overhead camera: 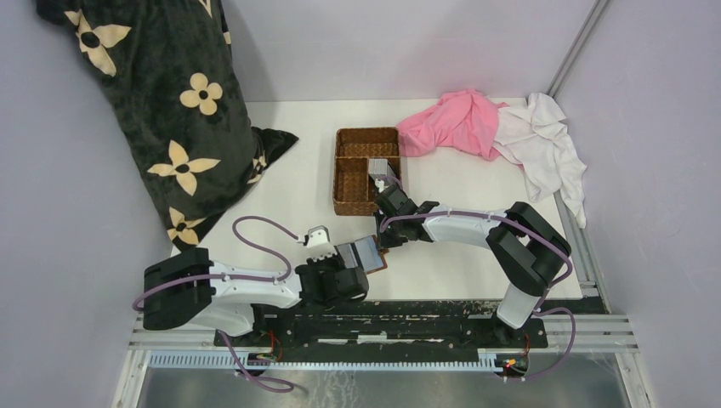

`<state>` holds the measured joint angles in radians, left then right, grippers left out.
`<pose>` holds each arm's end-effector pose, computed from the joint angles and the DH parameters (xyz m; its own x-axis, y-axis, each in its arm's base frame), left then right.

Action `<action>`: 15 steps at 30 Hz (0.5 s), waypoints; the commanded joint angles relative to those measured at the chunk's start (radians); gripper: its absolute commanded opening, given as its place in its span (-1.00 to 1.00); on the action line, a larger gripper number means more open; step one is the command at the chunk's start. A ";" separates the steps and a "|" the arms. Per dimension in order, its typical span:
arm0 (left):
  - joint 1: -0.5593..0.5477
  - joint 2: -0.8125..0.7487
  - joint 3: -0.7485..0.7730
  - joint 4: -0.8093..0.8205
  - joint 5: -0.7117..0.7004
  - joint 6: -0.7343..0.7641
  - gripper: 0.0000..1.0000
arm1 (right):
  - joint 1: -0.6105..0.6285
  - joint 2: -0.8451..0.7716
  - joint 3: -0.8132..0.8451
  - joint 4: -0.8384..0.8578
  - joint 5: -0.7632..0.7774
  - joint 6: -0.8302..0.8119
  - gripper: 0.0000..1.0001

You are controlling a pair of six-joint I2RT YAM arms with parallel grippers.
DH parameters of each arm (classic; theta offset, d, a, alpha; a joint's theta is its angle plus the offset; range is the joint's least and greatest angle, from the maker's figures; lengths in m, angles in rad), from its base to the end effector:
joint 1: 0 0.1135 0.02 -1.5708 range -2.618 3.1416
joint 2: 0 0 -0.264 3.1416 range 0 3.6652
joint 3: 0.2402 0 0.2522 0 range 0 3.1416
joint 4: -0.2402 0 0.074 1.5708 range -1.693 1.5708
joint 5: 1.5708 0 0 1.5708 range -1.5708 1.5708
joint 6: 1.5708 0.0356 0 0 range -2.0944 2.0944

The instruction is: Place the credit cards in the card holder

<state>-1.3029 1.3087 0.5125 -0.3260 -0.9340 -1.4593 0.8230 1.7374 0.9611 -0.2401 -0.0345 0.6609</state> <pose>0.0824 -0.1921 0.1496 -0.5047 -0.3939 -0.7682 -0.1835 0.9185 -0.3504 0.2291 0.2489 0.1519 -0.9138 -0.0831 -0.3976 -0.2333 0.9087 0.3463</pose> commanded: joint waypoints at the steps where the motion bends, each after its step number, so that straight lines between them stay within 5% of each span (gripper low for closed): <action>1: -0.006 0.034 0.040 0.021 -0.062 0.037 -0.94 | -0.003 0.061 -0.026 -0.067 0.062 -0.037 -0.90; 15: -0.005 0.127 0.074 0.087 -0.057 0.070 -0.94 | -0.004 0.060 -0.027 -0.064 0.058 -0.041 -0.90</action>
<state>-1.3029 1.4113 0.5457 -0.2813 -0.9344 -1.4349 0.8227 1.7378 0.9611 -0.2398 -0.0372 0.6563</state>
